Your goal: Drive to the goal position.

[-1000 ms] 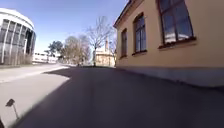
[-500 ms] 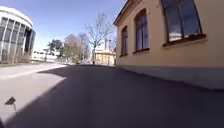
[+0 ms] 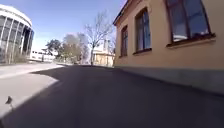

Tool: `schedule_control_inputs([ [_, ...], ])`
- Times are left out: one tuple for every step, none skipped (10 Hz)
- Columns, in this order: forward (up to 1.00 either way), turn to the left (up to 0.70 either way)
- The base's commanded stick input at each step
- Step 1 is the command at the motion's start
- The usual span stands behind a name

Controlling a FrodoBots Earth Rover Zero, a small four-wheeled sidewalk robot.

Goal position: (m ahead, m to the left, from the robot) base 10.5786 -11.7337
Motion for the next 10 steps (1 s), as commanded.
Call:
schedule_control_inputs([
  [0.85,0.00],
  [0.85,0.00],
  [0.85,0.00],
  [0.85,0.00],
  [0.85,0.00],
  [0.85,0.15],
  [0.85,0.34],
  [0.85,0.34],
  [0.85,0.34],
  [0.85,0.23],
])
